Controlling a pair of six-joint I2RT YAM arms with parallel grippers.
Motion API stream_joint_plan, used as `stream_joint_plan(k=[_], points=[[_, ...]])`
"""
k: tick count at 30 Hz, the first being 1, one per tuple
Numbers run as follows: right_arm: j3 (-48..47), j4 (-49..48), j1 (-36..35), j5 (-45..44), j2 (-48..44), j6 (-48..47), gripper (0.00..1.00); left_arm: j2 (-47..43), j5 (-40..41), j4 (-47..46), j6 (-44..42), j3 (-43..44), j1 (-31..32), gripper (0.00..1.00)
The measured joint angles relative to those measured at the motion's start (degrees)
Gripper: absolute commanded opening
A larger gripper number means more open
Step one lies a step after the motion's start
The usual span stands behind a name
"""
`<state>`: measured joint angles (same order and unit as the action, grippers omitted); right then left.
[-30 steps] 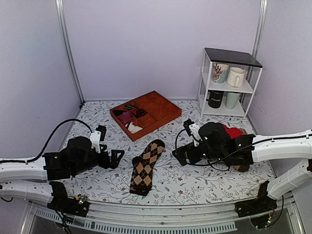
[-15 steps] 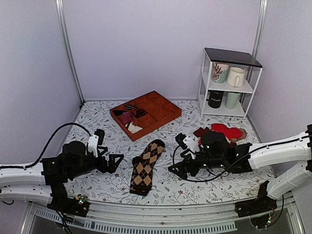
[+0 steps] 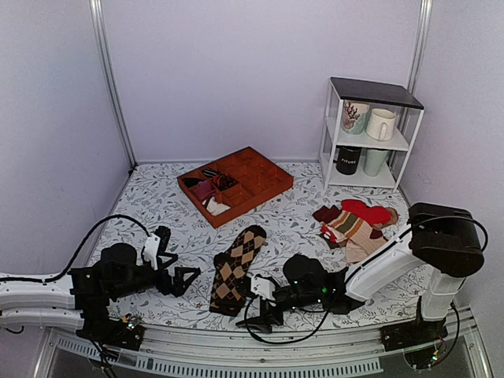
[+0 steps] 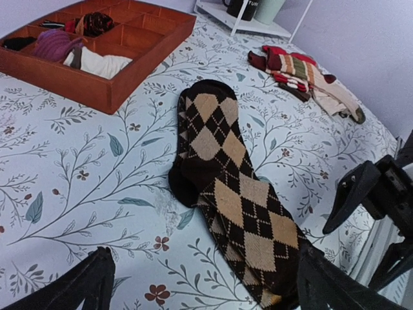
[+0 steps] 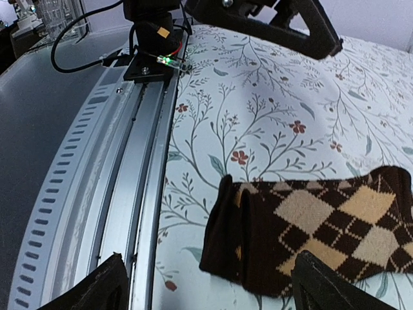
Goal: Roll the socks
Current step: Roll a pair of socks at the center of the board.
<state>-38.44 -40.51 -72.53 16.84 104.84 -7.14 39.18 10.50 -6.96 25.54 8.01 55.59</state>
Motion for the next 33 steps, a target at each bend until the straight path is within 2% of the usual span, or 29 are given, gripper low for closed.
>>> stream_joint_plan(k=[6, 13, 20, 25, 33], points=[[-2.03, -7.23, -0.87, -0.46, 4.57, -2.67, 0.82, -1.64, 0.00, -0.33, 1.05, -1.40, 0.02, 0.99], [-2.95, -8.98, -2.54, -3.50, 8.52, -2.95, 0.73, -1.99, -0.02, -0.55, 1.31, -1.55, 0.02, 0.99], [-5.53, -6.01, -2.80, -7.67, 9.14, -3.52, 0.65, -1.57, -0.07, -0.92, 1.53, -1.55, 0.02, 0.99], [-7.34, -3.54, -2.80, -9.22, 9.33, -4.00, 0.54, -1.25, -0.63, -0.98, 1.60, -1.66, 0.02, 0.99], [-8.13, 0.50, -2.80, -9.27, 10.38, -4.00, 0.49, -1.29, -1.05, -1.16, 1.70, -1.99, 0.04, 0.99]])
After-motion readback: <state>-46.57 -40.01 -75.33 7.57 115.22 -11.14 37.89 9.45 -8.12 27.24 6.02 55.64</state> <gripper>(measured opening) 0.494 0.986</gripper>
